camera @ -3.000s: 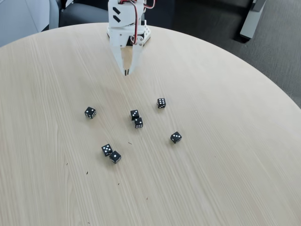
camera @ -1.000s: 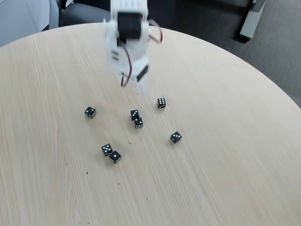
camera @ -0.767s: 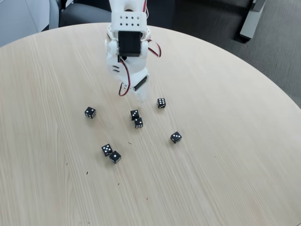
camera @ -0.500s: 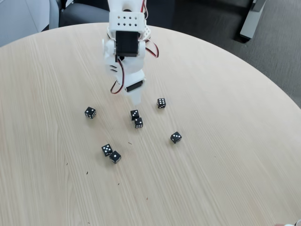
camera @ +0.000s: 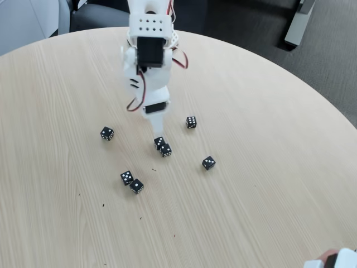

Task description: Pick up the dice with number 6

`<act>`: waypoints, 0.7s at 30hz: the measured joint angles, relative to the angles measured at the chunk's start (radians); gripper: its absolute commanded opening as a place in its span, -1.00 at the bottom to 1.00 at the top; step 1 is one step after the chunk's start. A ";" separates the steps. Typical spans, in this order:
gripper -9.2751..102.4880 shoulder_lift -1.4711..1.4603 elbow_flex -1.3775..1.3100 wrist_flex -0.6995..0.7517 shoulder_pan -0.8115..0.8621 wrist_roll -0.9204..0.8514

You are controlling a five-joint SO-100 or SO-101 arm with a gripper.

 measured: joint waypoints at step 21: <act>-0.30 0.000 0.000 -0.043 -0.195 -0.077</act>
